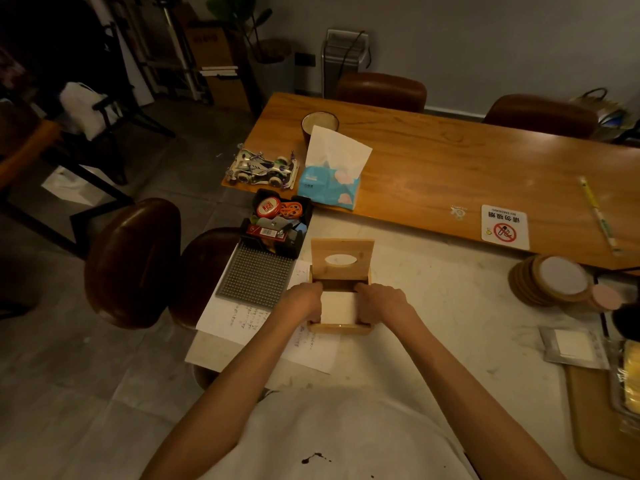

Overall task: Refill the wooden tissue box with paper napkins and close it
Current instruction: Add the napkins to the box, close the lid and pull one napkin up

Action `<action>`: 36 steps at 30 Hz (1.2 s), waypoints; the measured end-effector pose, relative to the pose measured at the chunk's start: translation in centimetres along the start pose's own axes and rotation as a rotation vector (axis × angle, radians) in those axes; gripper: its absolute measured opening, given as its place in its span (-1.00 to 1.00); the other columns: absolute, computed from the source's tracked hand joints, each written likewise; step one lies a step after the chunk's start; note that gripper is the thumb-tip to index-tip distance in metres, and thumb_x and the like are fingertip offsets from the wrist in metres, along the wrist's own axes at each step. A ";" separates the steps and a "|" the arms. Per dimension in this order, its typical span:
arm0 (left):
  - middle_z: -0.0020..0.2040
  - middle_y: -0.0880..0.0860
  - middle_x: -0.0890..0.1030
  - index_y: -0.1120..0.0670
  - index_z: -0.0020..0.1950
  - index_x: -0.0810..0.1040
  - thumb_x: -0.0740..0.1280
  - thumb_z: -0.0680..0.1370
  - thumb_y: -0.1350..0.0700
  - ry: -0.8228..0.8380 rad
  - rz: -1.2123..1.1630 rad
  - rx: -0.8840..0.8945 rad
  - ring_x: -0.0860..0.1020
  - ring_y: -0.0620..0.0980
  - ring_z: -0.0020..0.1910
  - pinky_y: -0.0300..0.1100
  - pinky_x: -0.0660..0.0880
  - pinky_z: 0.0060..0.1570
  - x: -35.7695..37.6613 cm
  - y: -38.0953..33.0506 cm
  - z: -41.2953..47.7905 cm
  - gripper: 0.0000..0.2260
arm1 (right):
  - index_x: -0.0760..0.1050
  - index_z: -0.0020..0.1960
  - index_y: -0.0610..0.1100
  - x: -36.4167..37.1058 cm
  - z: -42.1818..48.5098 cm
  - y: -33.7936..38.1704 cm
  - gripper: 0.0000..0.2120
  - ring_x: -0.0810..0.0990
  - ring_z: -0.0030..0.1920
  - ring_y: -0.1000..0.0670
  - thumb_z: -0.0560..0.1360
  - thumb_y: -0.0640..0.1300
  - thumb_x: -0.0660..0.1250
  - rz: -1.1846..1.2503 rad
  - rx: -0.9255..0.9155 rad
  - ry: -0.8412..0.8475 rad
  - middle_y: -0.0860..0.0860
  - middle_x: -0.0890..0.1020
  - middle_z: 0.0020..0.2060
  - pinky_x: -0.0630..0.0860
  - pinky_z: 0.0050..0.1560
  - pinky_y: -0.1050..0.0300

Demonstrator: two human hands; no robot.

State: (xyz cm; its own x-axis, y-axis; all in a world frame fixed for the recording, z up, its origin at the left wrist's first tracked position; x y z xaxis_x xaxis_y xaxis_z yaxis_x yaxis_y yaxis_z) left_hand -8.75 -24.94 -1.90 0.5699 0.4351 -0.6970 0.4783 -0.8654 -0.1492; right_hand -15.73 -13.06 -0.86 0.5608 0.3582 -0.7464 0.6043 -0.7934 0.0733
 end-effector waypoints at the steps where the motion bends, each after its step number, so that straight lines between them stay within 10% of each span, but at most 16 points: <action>1: 0.25 0.16 0.53 0.15 0.36 0.36 0.41 0.48 0.20 -0.001 -0.016 0.006 0.54 0.12 0.18 -0.06 0.50 0.01 0.1 0.1 -0.1 -0.52 | 0.35 0.32 -0.05 -0.1 -0.1 0.0 -0.59 0.58 0.08 -0.12 0.48 -0.13 0.26 -0.010 -0.003 -0.012 -0.06 0.57 0.08 0.38 -0.09 0.05; 12: 0.40 0.10 0.44 -0.03 0.51 0.30 0.31 0.58 0.05 -0.158 -0.383 0.082 0.47 0.11 0.30 -0.01 0.47 0.21 -1.2 0.6 -3.2 -0.50 | 0.26 0.46 0.16 -1.0 -2.6 -2.0 -0.52 0.52 0.24 -0.11 0.56 0.00 0.22 0.236 -0.033 -0.124 -0.01 0.49 0.29 0.48 0.12 0.00; 15: 0.37 0.07 0.39 -0.01 0.37 0.49 0.23 0.62 0.00 -0.182 -0.445 0.094 0.46 0.07 0.26 -0.03 0.46 0.20 -0.7 1.1 -4.1 -0.68 | 0.37 0.40 0.13 -1.8 -4.3 -2.4 -0.64 0.57 0.14 -0.12 0.62 0.05 0.09 0.253 -0.043 -0.284 0.00 0.52 0.22 0.50 0.03 0.01; 29: 0.11 0.10 0.54 0.02 -0.02 0.53 0.09 0.62 -0.17 -0.040 -0.313 0.068 0.55 0.09 0.01 0.02 0.51 0.03 2.4 1.0 -4.0 -0.66 | 0.54 0.17 -0.03 1.8 -5.3 -0.4 -0.45 0.57 0.09 -0.14 0.61 0.24 -0.11 0.224 0.019 -0.072 -0.07 0.56 0.10 0.43 0.05 -0.03; 36: 0.29 0.06 0.48 -0.04 0.28 0.34 0.18 0.63 -0.10 -0.141 -1.362 0.006 0.52 0.04 0.21 0.14 0.51 0.21 -0.4 3.5 -5.2 -0.74 | -0.05 0.52 0.32 -0.4 -5.9 -3.9 -0.44 0.30 0.47 -0.09 0.55 0.36 -0.04 1.287 -0.048 -0.191 0.07 0.18 0.55 0.22 0.46 -0.16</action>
State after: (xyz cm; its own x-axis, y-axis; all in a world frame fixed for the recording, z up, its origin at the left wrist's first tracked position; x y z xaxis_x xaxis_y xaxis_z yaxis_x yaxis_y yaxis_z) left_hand -3.82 -26.84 1.48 -0.4176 0.9065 -0.0623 0.5970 0.2221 -0.7709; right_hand -14.96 -7.17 3.05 0.6631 -0.7201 -0.2043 -0.2818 -0.4931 0.8231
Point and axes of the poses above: each hand's wrist, its own z-axis towards the middle knuckle, its own x-axis out of the palm, y = z × x, the point moved 8 cm from there along z, towards the middle knuckle
